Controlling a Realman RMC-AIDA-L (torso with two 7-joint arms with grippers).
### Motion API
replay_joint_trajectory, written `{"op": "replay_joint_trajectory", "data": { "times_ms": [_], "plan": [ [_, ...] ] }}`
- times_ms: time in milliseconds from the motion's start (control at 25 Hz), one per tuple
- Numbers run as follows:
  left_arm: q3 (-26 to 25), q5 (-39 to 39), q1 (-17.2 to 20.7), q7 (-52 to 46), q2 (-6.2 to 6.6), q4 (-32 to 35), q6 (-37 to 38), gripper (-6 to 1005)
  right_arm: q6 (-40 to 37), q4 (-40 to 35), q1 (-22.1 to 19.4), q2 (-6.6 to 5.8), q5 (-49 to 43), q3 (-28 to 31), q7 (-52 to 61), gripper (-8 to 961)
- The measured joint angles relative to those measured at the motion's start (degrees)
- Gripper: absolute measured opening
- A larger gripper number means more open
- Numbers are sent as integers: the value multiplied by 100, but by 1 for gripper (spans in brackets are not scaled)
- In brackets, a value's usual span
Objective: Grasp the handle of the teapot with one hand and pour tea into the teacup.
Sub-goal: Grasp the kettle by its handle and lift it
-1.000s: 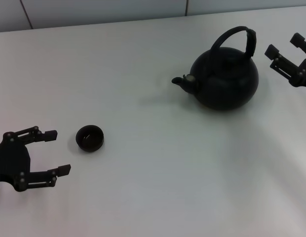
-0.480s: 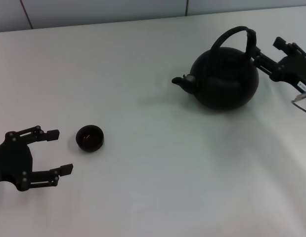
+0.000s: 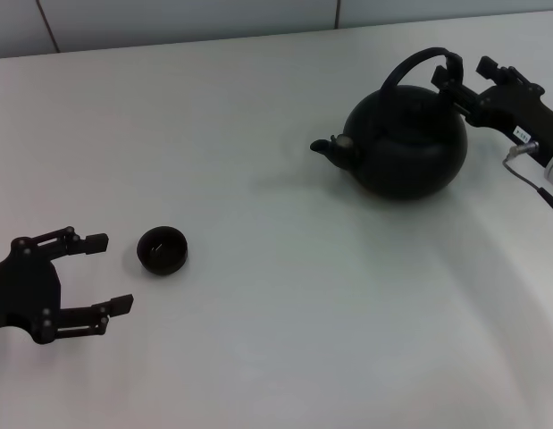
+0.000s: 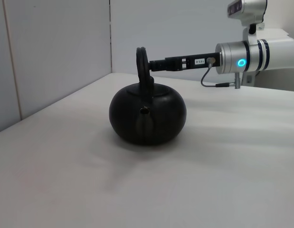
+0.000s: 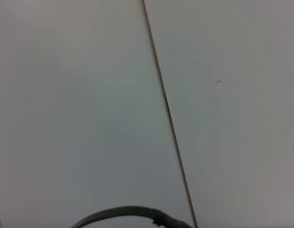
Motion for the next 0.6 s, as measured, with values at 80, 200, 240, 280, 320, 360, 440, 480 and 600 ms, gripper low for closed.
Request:
{"op": "replay_joint_trajectory", "data": {
  "times_ms": [80, 200, 240, 280, 320, 360, 440, 480, 600],
  "plan": [
    [0, 0, 0, -1, 0, -1, -51, 848, 15, 1, 14, 0, 1, 129, -1, 815],
    [0, 0, 2, -1, 0, -1, -82, 848, 31, 0, 20, 0, 2, 206, -1, 815],
    [0, 0, 2, -1, 0, -1, -92, 848, 40, 0, 25, 0, 2, 220, -1, 815],
    [0, 0, 3, -1, -2, -1, -110, 848, 46, 0, 34, 1, 3, 222, -1, 815],
    [0, 0, 3, -1, -2, -1, -110, 848, 53, 0, 44, 1, 3, 223, -1, 815],
    [0, 0, 3, -1, -4, -1, -114, 848, 57, 0, 56, 2, 4, 223, -1, 815],
    [0, 0, 3, -1, -8, -1, -120, 848, 69, -1, 75, 2, 4, 223, -1, 816],
    [0, 0, 1, -1, -9, -1, -124, 847, 76, -1, 93, 2, 4, 210, -1, 816],
    [0, 0, 0, -1, -9, -1, -127, 847, 79, 9, 105, 2, -2, 175, -5, 779]
  ]
}}
